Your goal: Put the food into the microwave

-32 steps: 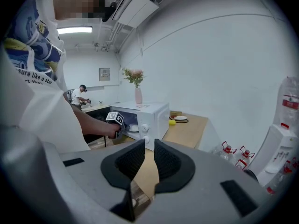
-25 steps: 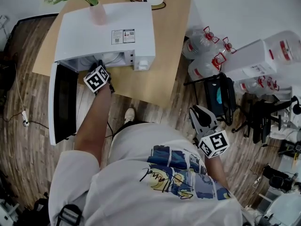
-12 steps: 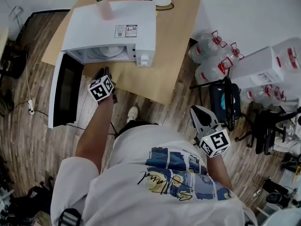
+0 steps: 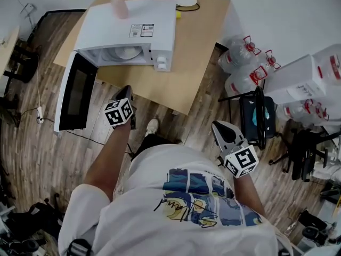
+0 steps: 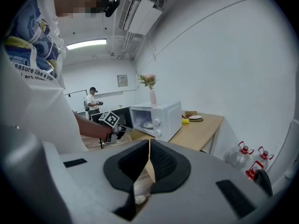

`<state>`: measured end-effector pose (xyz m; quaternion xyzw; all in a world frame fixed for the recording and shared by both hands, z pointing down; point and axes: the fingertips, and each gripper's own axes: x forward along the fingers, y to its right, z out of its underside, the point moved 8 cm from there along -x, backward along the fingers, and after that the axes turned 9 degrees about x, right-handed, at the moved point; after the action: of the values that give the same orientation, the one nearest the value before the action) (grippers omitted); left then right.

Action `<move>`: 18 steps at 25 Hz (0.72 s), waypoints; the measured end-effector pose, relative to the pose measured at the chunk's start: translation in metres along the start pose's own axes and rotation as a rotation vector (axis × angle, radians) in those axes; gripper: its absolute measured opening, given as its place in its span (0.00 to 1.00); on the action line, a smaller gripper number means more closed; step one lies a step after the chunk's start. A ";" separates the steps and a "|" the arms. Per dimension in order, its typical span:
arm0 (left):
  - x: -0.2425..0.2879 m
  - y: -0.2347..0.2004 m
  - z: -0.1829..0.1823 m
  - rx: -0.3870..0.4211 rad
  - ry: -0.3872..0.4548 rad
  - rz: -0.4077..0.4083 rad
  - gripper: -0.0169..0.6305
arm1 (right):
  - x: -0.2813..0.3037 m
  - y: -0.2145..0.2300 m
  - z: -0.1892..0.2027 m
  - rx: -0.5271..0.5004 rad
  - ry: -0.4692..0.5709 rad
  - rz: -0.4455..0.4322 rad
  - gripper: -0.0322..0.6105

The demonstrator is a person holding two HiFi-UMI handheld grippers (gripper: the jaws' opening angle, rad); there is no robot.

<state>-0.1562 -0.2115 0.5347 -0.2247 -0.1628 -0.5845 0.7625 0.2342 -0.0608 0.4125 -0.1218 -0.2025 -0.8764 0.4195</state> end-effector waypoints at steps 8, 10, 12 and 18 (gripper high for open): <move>-0.039 0.062 0.008 0.090 0.019 0.151 0.04 | -0.018 -0.003 0.015 0.000 -0.004 -0.061 0.06; -0.051 0.077 0.007 0.109 0.031 0.189 0.04 | -0.021 -0.003 0.016 -0.006 -0.006 -0.078 0.06; -0.062 0.090 0.005 0.122 0.048 0.223 0.04 | -0.022 -0.003 0.018 -0.013 -0.012 -0.097 0.06; -0.093 0.117 0.003 0.139 0.067 0.270 0.04 | -0.024 -0.010 0.020 -0.030 -0.011 -0.158 0.06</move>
<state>-0.0675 -0.1088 0.4723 -0.1717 -0.1457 -0.4711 0.8529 0.2419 -0.0300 0.4183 -0.1166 -0.2007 -0.9091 0.3458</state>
